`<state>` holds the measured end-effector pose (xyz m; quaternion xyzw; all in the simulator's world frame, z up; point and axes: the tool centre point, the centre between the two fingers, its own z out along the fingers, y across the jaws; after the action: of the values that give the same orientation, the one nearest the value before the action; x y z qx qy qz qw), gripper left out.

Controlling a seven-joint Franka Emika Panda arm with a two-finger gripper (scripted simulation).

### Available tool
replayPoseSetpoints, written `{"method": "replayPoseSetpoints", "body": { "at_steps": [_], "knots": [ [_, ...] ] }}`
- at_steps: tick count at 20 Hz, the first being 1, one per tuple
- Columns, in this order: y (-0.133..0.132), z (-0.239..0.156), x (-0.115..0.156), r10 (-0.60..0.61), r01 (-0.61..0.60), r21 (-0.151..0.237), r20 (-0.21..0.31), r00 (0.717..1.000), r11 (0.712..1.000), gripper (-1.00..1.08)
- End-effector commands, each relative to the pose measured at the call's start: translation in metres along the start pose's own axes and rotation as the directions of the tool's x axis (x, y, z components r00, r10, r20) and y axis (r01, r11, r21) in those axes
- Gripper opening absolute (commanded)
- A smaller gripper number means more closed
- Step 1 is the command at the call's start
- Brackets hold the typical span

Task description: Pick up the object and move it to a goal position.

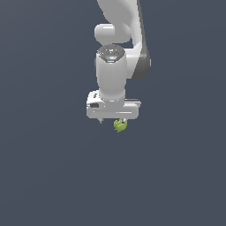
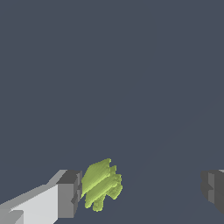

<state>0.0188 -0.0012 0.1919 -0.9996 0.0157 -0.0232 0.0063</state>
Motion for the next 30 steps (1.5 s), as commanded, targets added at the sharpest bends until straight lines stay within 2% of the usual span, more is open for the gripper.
{"method": "replayPoseSetpoints", "body": {
  "at_steps": [1, 12, 21, 30],
  "knots": [
    [0.000, 0.000, 0.000, 0.000, 0.000, 0.000, 0.000, 1.000, 1.000, 1.00],
    [0.037, -0.002, 0.004, 0.067, -0.067, -0.017, -0.019, 0.998, 0.998, 1.00],
    [0.030, 0.003, 0.001, 0.102, -0.103, -0.015, -0.016, 0.995, 0.995, 1.00],
    [0.015, 0.019, -0.011, 0.232, -0.232, -0.011, -0.007, 0.973, 0.973, 1.00]
  ]
}}
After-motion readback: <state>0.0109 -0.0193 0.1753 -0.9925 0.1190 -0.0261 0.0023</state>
